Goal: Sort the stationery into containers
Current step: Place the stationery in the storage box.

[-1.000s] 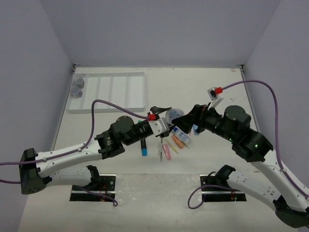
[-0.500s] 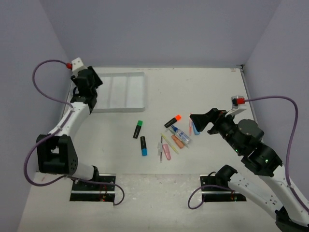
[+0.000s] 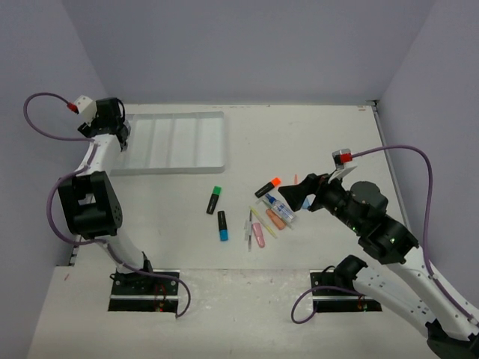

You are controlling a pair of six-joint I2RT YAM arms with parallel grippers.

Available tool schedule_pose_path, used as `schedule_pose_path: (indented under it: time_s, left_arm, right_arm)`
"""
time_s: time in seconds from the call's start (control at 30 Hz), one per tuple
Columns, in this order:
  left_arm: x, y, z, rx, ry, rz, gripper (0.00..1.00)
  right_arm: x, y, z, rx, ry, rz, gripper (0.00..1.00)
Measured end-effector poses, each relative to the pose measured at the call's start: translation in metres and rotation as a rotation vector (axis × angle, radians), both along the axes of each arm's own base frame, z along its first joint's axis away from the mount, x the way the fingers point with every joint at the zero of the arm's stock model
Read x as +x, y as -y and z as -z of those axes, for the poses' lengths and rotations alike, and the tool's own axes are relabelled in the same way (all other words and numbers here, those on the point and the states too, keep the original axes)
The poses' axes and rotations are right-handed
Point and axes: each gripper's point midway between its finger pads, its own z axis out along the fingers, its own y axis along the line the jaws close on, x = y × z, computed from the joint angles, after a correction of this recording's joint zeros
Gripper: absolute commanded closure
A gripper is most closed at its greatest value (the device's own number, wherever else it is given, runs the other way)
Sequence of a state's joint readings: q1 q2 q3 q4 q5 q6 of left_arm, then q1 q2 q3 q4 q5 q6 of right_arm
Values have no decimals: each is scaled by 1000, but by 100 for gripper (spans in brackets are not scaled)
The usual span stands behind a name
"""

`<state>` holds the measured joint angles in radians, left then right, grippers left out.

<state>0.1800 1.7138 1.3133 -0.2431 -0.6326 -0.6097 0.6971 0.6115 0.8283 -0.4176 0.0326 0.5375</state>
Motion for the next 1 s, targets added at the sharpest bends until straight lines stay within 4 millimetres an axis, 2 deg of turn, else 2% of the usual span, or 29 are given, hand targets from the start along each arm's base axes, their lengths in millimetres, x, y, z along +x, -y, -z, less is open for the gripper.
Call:
schedule_pose_path:
  time_s: [0.13,0.37,0.6,0.7,0.77,0.83,0.97,1.0]
  left_arm:
    - [12,-19,21,-8,-44,-35,100]
    - [10,-19,74,-47,-165,-24,100]
    - [2,-16,91,-58,-200,-22,100]
    - [-3,-15,98,-60,-216,-23,71]
    - [-4,-15,101,-61,-223,-23,48]
    - [-3,-15,102,-61,-220,-23,38]
    - [-6,-15,108,-63,-229,-22,25]
    - [-7,-14,108,-64,-231,-20,15]
  right_arm:
    - [-2,2,-5,22,39,-4,1]
    - [-4,5,-11,33,75,-3,1]
    - [-3,4,-6,27,73,-3,1]
    - [-3,3,-7,30,76,-5,1]
    - [-3,3,-8,32,79,-5,1]
    - [-2,3,-9,34,81,-6,1]
    - [-1,2,-9,33,80,-6,1]
    - [0,1,-8,31,78,-6,1]
